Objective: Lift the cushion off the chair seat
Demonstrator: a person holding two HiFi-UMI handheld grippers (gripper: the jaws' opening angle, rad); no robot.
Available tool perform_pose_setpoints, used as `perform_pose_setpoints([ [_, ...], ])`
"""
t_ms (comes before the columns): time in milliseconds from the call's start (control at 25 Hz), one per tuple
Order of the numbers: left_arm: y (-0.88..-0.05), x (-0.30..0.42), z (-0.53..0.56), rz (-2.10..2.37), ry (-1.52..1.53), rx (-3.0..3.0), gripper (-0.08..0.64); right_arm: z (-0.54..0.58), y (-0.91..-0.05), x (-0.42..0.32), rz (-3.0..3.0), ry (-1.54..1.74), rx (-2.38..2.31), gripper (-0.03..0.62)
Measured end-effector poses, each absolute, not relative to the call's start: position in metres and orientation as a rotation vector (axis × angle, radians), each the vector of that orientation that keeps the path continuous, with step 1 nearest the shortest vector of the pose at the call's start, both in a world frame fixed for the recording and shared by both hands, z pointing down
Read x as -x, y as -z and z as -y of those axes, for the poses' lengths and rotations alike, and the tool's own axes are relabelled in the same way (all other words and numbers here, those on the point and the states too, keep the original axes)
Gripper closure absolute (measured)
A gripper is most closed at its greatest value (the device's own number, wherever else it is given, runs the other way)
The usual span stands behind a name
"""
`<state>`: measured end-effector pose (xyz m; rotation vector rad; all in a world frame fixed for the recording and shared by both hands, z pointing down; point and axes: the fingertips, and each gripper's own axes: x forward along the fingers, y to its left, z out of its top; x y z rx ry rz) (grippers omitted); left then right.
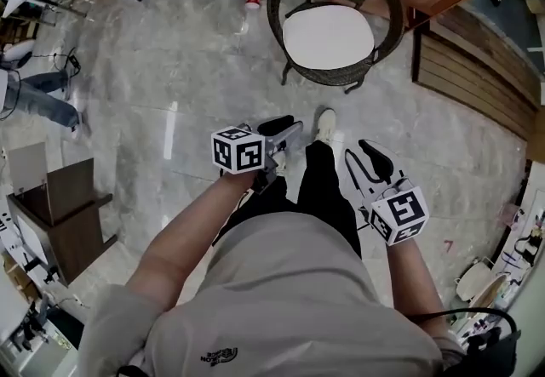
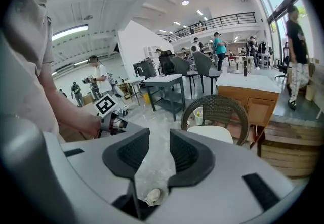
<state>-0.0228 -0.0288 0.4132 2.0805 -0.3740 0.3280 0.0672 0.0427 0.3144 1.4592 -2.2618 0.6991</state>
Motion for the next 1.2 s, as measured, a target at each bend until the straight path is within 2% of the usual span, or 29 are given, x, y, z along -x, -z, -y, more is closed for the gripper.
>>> perform_pose_setpoints([
  [440, -0.566, -0.038, 0.093, 0.496, -0.251, -1.685, 0.414, 0.038, -0.407, -0.142, 2.268, -0.852, -1.223, 0.457],
  [880, -0.713, -0.048, 0.194, 0.673, -0.166, -1.525, 0.407, 0.084, -0.511, -0.186, 2.211, -0.939, -0.992, 0.457],
  [1200, -0.773, -0.045, 0.255, 0.745, -0.116, -1.525, 0.397, 0.114, -0.555, -0.205, 2.198, -0.977, -0.942, 0.457],
])
